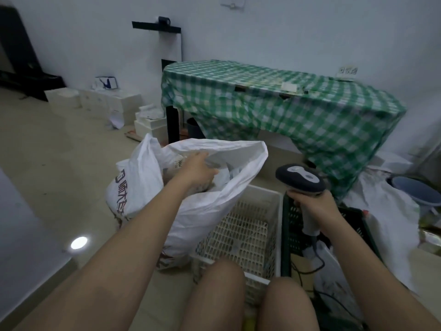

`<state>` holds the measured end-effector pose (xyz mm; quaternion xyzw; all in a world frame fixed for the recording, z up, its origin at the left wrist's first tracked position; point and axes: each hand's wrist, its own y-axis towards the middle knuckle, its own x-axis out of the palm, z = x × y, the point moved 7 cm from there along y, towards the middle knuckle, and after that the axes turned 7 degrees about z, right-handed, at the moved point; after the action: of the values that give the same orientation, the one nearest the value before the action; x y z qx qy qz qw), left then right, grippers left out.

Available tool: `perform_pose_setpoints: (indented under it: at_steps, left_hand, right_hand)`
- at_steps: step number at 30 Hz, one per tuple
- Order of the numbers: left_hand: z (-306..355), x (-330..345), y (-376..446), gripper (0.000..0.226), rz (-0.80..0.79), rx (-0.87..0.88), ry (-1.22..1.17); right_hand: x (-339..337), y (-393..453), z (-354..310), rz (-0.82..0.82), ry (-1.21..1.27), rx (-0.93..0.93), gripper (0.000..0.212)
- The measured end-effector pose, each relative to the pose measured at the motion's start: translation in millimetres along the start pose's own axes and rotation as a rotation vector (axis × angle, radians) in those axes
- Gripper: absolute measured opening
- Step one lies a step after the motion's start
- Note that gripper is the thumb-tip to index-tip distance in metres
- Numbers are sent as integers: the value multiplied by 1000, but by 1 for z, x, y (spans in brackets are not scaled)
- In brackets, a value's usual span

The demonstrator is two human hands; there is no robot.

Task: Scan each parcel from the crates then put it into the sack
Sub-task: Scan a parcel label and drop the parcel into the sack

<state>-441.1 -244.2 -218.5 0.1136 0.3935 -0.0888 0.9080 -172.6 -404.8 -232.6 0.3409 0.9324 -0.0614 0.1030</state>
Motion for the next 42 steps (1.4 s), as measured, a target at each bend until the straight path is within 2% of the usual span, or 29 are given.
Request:
perform_pose_setpoints:
  at_steps: [2,5,8,10,13,16,19,23,25,29,33,35,37,42]
  left_hand:
    - [23,13,-9,57,-4,16,-189]
    - [59,34,-25,41,29,122,-287]
    - [99,65,-42,32,17,236,-401]
    - [123,92,-55,30,-44,267,-454]
    - [147,138,-81,30,-191,260,-492]
    - [159,184,-102,31,-342,209,-539]
    - [162,225,-111,31,-429,160,-503]
    - [159,270,-107,32,-470,103,-439]
    - [157,296,-98,35,-475,58,-419]
    - [141,361,-78,40,-498,-40,-363]
    - [114,439,-56,47,-572,-109,-254]
    - [98,480,-45,52,-610,-146,-195]
    - [84,522,-37,59,-647,-175,-137]
    - [47,606,-37,67,-654,-355,-8]
  right_hand:
    - [-16,-7,11,-4,-45,5,40]
    - [-45,-20,26,45,-60,58,39]
    - [-82,-36,34,142,-61,51,27]
    - [-109,-50,38,222,-65,53,20]
    - [-143,-65,46,322,-61,45,33]
    - [-168,-71,56,398,-21,9,30]
    - [-188,-69,75,480,12,42,22]
    - [-196,-50,100,556,123,43,47]
    - [-195,-32,117,574,165,42,49]
    - [-193,13,166,591,197,105,27]
    - [-188,67,222,585,185,166,33]
    - [-184,94,257,545,142,264,40]
    - [-184,118,296,492,68,376,38]
    - [-188,144,352,484,-21,467,13]
